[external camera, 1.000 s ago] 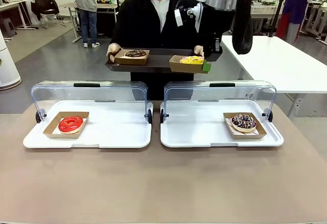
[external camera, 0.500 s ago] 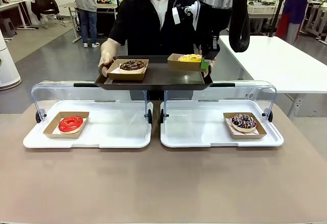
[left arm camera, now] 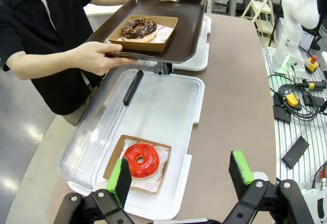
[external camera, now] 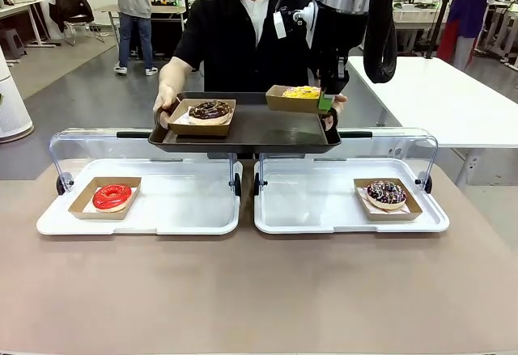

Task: Provide the desired donut to the person.
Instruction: Place the picked Paper togo box onto the Handle tray extended by the person.

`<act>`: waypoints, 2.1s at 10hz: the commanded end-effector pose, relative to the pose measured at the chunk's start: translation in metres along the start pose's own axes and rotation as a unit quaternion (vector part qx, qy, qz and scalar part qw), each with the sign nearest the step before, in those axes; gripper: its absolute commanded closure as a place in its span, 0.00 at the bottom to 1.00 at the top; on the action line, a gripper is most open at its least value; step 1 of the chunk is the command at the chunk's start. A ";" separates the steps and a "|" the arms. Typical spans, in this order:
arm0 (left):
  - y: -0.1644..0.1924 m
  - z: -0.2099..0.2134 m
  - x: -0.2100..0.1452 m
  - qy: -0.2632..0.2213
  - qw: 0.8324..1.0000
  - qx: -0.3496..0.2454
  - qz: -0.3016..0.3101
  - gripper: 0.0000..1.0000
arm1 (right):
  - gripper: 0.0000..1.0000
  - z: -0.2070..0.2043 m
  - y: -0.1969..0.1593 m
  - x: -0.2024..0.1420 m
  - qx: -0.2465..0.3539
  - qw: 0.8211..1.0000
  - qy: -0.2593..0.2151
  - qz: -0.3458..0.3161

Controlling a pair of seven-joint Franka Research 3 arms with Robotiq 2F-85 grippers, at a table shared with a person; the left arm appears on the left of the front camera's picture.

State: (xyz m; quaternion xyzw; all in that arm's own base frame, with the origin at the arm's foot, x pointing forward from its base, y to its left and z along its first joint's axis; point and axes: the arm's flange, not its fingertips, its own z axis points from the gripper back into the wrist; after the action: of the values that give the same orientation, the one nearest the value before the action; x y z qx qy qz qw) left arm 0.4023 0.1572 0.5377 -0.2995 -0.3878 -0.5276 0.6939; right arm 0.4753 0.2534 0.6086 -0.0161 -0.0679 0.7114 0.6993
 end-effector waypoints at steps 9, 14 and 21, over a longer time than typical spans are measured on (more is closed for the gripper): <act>-0.001 0.000 0.000 -0.008 1.000 0.004 -0.005 0.00 | 0.98 -0.001 0.000 0.000 0.001 1.000 0.000 0.000; -0.001 0.000 0.000 -0.008 1.000 0.004 -0.005 0.00 | 0.98 -0.008 -0.029 0.015 -0.020 1.000 0.001 0.005; -0.001 0.000 0.000 -0.008 1.000 0.004 -0.005 0.00 | 0.98 -0.025 -0.053 0.030 -0.014 0.998 -0.008 0.067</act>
State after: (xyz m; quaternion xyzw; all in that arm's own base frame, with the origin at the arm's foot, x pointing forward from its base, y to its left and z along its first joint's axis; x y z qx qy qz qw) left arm 0.4024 0.1571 0.5377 -0.2994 -0.3877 -0.5278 0.6939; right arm 0.5249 0.2895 0.5897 -0.0106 -0.0835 0.7410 0.6662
